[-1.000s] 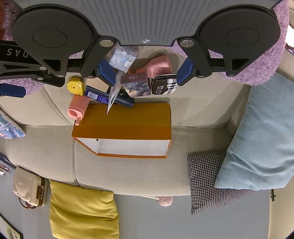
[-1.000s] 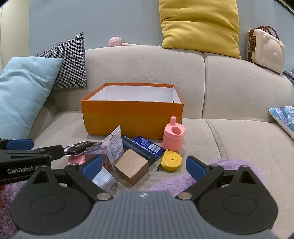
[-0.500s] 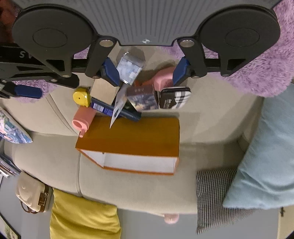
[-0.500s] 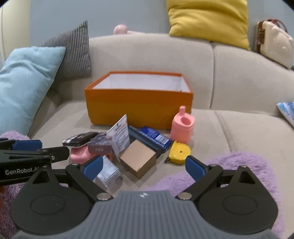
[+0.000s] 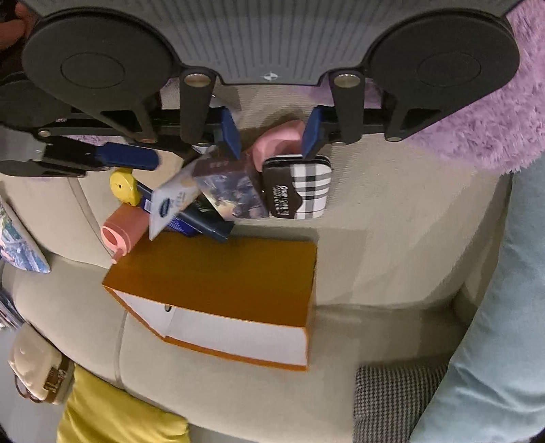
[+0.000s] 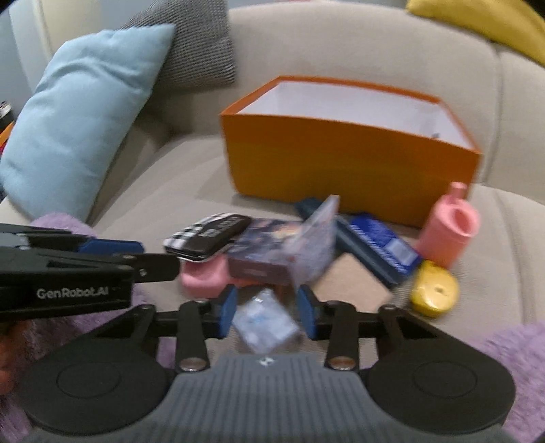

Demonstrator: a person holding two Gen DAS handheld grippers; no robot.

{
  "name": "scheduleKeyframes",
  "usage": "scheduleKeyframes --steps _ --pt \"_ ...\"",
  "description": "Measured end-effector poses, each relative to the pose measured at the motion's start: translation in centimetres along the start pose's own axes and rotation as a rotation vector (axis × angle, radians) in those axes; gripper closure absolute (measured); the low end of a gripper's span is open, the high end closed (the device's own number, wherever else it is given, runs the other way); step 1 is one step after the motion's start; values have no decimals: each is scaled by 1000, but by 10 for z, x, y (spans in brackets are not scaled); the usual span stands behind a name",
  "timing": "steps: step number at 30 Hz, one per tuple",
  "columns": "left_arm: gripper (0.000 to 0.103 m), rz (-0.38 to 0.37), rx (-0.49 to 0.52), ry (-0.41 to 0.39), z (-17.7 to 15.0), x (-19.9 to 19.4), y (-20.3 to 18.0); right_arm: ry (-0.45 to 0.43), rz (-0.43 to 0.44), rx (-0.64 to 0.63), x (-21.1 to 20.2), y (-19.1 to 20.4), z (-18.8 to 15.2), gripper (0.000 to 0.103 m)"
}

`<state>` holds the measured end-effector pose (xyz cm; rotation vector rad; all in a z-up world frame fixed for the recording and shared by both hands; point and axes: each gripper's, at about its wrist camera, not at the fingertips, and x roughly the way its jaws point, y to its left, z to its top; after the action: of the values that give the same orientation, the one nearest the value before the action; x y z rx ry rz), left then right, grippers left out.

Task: Organize rigid objects
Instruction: 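Grasp the plaid tin with the left tool while the right tool grasps the photo card box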

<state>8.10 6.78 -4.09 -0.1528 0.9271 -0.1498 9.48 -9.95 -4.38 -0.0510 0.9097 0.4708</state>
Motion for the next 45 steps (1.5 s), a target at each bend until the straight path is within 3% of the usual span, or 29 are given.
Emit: scheduleKeyframes --steps 4,9,12,15,19,22,29,33,37,41,45 --pt "59 28 -50 -9 15 5 18 -2 44 -19 12 9 21 70" --pt "59 10 -174 10 39 19 44 81 -9 -67 36 18 50 70" --pt "58 -9 -198 67 51 34 57 140 -43 -75 51 13 65 70" --pt "46 -59 -232 134 59 48 67 187 -76 -85 64 5 74 70" --pt "37 -102 -284 211 66 67 79 253 -80 -71 80 -6 84 69" --pt "37 -126 -318 293 68 84 87 275 -91 -95 87 -9 90 69" --pt "35 -170 -373 390 64 117 90 287 -44 -61 88 -19 96 69" --pt "55 -228 -425 384 65 124 91 283 -11 -57 87 -16 98 69" --pt "68 -193 -369 333 70 114 82 290 35 -62 86 -8 100 69" --pt "75 -187 -331 281 72 94 78 338 11 -33 97 -10 100 69" --pt "80 -182 -324 224 67 75 78 445 -4 -2 117 -15 102 69"
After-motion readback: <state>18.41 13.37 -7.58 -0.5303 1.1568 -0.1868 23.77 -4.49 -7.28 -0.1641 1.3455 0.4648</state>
